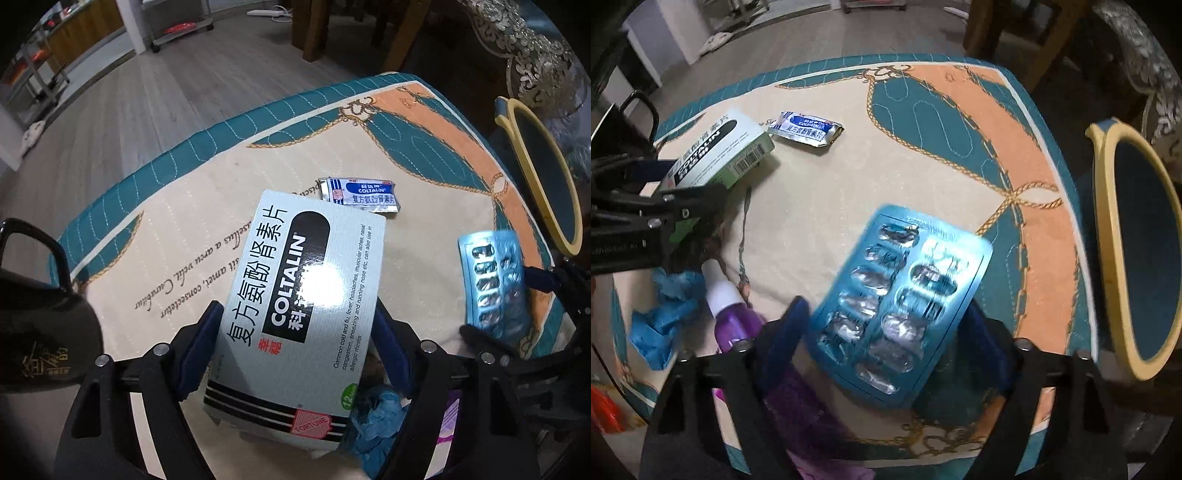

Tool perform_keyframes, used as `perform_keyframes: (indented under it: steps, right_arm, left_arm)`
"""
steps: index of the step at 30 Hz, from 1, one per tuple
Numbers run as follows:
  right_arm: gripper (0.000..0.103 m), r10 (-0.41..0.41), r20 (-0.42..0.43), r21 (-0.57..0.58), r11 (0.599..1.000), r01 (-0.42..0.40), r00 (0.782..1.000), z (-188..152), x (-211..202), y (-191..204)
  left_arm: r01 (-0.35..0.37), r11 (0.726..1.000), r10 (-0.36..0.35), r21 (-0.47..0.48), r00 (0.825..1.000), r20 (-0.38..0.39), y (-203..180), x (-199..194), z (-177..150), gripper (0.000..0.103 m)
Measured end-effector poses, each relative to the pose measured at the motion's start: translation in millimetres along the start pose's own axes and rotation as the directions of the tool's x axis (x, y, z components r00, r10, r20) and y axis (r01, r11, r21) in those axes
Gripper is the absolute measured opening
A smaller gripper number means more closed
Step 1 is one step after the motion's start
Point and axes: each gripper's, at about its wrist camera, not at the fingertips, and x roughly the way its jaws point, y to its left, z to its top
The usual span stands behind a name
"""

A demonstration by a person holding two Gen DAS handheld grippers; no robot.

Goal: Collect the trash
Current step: 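Grasp the white Coltalin medicine box with the left tool while the right tool grasps the blue blister pack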

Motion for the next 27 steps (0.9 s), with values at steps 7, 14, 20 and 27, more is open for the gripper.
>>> perform_keyframes:
  steps: [7, 14, 20, 27]
  right_arm:
    - [0.039, 0.056, 0.052, 0.012, 0.998, -0.057, 0.997, 0.4, -17.3, -18.0]
    - [0.013, 0.155, 0.143, -0.041, 0.988, -0.150, 0.978, 1.4, -43.0, -20.3]
    - [0.012, 0.192, 0.208, -0.088, 0.980, -0.177, 0.959, 8.6, -67.3, -9.7]
    - [0.012, 0.178, 0.265, -0.071, 0.984, -0.165, 0.948, 12.2, -105.6, -23.3]
  left_arm:
    - [-0.004, 1.000, 0.003, 0.008, 0.999, 0.043, -9.1, -19.3, 0.6, 0.078]
    - [-0.016, 1.000, 0.015, 0.016, 0.996, 0.089, -15.3, -45.2, -2.4, 0.078]
    - [-0.016, 1.000, 0.016, 0.001, 0.992, 0.126, -20.0, -62.4, 2.8, 0.078]
    - [-0.020, 0.999, 0.027, -0.039, 0.982, 0.187, -30.3, -90.8, 6.6, 0.078]
